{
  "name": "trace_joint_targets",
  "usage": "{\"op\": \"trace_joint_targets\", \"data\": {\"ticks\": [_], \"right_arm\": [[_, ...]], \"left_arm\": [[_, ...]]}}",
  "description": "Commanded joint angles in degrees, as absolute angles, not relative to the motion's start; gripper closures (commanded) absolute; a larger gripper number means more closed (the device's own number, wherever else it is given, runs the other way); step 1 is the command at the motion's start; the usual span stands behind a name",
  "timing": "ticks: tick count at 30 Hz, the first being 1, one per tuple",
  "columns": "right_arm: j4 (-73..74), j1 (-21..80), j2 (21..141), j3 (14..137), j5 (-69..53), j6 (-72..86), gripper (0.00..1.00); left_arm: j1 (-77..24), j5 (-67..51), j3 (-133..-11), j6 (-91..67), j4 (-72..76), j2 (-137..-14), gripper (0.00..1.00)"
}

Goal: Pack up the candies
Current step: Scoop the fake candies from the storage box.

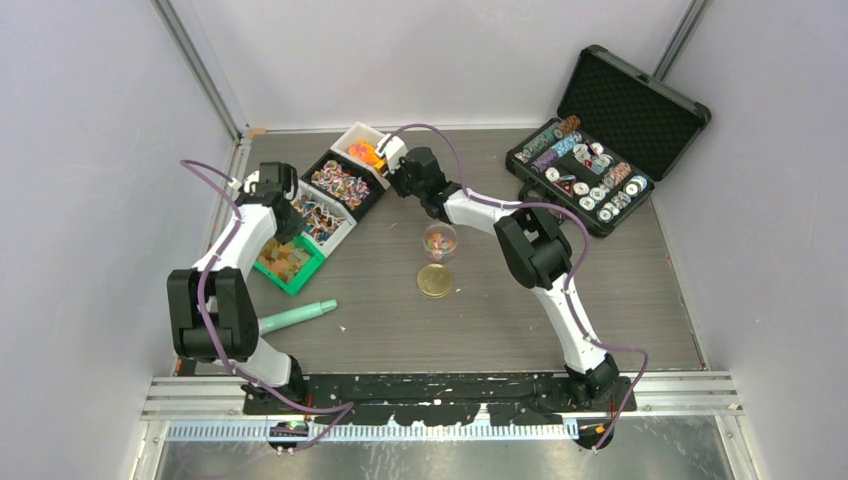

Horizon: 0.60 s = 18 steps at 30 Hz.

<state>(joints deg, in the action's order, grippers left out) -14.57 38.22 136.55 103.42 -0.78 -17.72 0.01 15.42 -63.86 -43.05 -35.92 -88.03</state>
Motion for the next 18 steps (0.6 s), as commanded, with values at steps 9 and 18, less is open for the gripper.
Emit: {"op": "trace_joint_targets", "data": {"ticks": [9, 18], "right_arm": [[-29.4, 37.8, 125.9, 96.8, -1.7, -16.2, 1.00], [-30.7, 37.8, 122.6, 93.0, -1.6, -16.7, 1.00]], "left_arm": [[-0.3, 10.6, -65.9, -41.2, -38.2, -86.2, 0.59], [-0.3, 6.2, -66.2, -41.3, -37.7, -81.5, 0.37]]}}
